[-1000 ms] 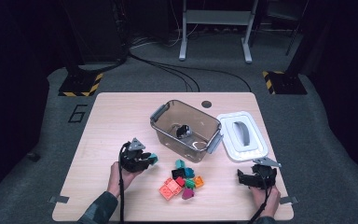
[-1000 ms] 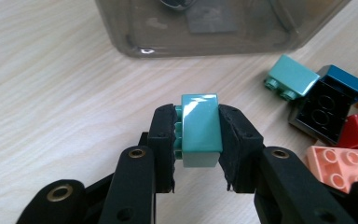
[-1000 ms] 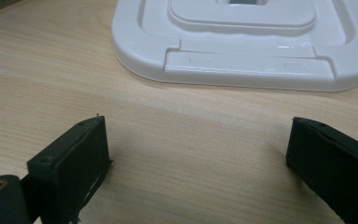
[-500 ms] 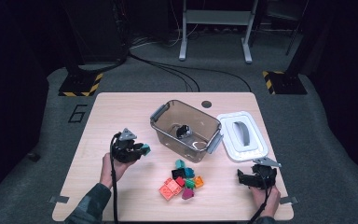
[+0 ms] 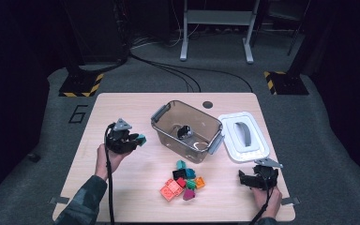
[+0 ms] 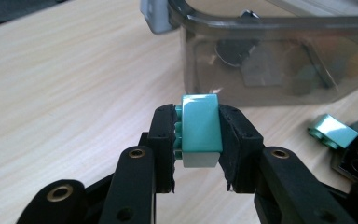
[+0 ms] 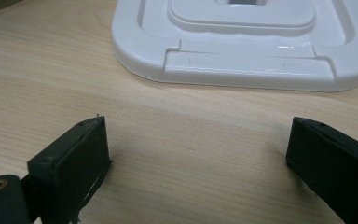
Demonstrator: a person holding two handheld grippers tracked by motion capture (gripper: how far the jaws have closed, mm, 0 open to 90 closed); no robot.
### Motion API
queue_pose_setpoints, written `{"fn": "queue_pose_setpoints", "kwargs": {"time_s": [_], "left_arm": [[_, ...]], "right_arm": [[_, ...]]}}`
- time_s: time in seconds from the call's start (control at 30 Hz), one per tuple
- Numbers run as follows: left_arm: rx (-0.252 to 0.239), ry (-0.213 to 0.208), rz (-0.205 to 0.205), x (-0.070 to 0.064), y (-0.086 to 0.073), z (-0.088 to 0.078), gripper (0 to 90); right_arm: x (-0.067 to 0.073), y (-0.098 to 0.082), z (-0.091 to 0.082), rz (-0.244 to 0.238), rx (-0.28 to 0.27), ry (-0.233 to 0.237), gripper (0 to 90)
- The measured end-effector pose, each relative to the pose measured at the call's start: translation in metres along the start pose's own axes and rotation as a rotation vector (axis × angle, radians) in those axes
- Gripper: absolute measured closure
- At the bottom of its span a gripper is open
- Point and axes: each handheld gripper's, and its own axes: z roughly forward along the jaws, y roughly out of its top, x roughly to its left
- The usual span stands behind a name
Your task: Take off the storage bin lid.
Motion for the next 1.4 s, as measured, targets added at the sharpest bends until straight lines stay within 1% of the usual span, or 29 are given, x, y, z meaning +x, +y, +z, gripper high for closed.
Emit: {"fn": "queue_pose_setpoints", "kwargs": {"time_s": [0.03, 0.07, 0.1, 0.27, 0.37, 0.43, 0.47, 0.53, 0.57, 0.6, 0.77, 0.9, 0.97, 1.1, 1.13, 1.2, 1.23, 1.27, 1.4], "left_arm": [[-0.007, 0.001, -0.004, 0.001, 0.002, -0.001, 67.8], [-0.001, 0.005, 0.004, 0.002, 0.004, -0.002, 67.8], [-0.010, 0.010, 0.004, 0.003, 0.007, -0.003, 67.8], [-0.015, 0.025, 0.020, 0.007, 0.019, -0.007, 67.8], [-0.020, 0.028, 0.025, 0.009, 0.028, -0.009, 67.8], [-0.025, 0.028, 0.032, 0.010, 0.037, -0.010, 67.8], [-0.025, 0.028, 0.032, 0.010, 0.037, -0.010, 67.8], [-0.036, 0.033, 0.035, 0.011, 0.044, -0.010, 67.8], [-0.030, 0.028, 0.036, 0.011, 0.048, -0.010, 67.8], [-0.037, 0.031, 0.042, 0.011, 0.052, -0.010, 67.8], [-0.037, 0.027, 0.061, 0.009, 0.071, -0.008, 67.8], [-0.035, 0.028, 0.076, 0.006, 0.085, -0.003, 67.8], [-0.046, 0.023, 0.069, 0.004, 0.090, 0.000, 67.8], [-0.033, 0.019, 0.083, -0.001, 0.100, 0.009, 67.8], [-0.031, 0.014, 0.089, -0.002, 0.102, 0.011, 67.7], [-0.022, 0.009, 0.087, -0.005, 0.105, 0.017, 67.8], [-0.026, 0.006, 0.084, -0.006, 0.106, 0.021, 67.7], [-0.014, 0.000, 0.092, -0.007, 0.106, 0.023, 67.7], [0.017, -0.013, 0.100, -0.014, 0.106, 0.037, 67.7]], "right_arm": [[0.000, 0.000, 0.000, 0.001, 0.000, 0.000, 4.9], [0.000, 0.000, 0.000, 0.000, 0.000, 0.000, 4.9], [0.000, 0.000, 0.000, 0.001, 0.000, 0.000, 4.9], [0.000, 0.000, 0.000, 0.000, 0.000, 0.000, 4.9], [0.000, 0.000, 0.000, 0.000, 0.000, 0.000, 4.9], [0.000, 0.000, 0.000, 0.001, 0.000, 0.000, 4.9], [0.000, 0.000, 0.000, 0.001, 0.000, 0.000, 4.9], [0.000, 0.000, 0.000, 0.000, 0.000, 0.000, 5.0], [0.000, 0.000, 0.000, 0.002, 0.000, 0.000, 5.0], [0.000, 0.000, 0.000, 0.001, 0.000, 0.000, 5.0], [0.000, 0.000, 0.000, 0.001, -0.001, 0.000, 5.0], [0.000, 0.000, 0.000, 0.001, -0.001, 0.000, 5.0], [0.000, 0.000, 0.000, 0.002, 0.000, 0.000, 5.1], [0.000, 0.000, 0.000, 0.002, 0.000, 0.000, 5.1], [0.000, 0.000, 0.000, 0.002, 0.000, 0.000, 5.1], [0.000, 0.000, 0.000, 0.003, 0.000, 0.000, 5.2], [0.000, 0.000, 0.000, 0.003, -0.001, 0.000, 5.2], [0.000, 0.000, 0.000, 0.003, -0.001, -0.001, 5.2], [0.000, 0.000, 0.000, 0.003, -0.001, -0.001, 5.2]]}}
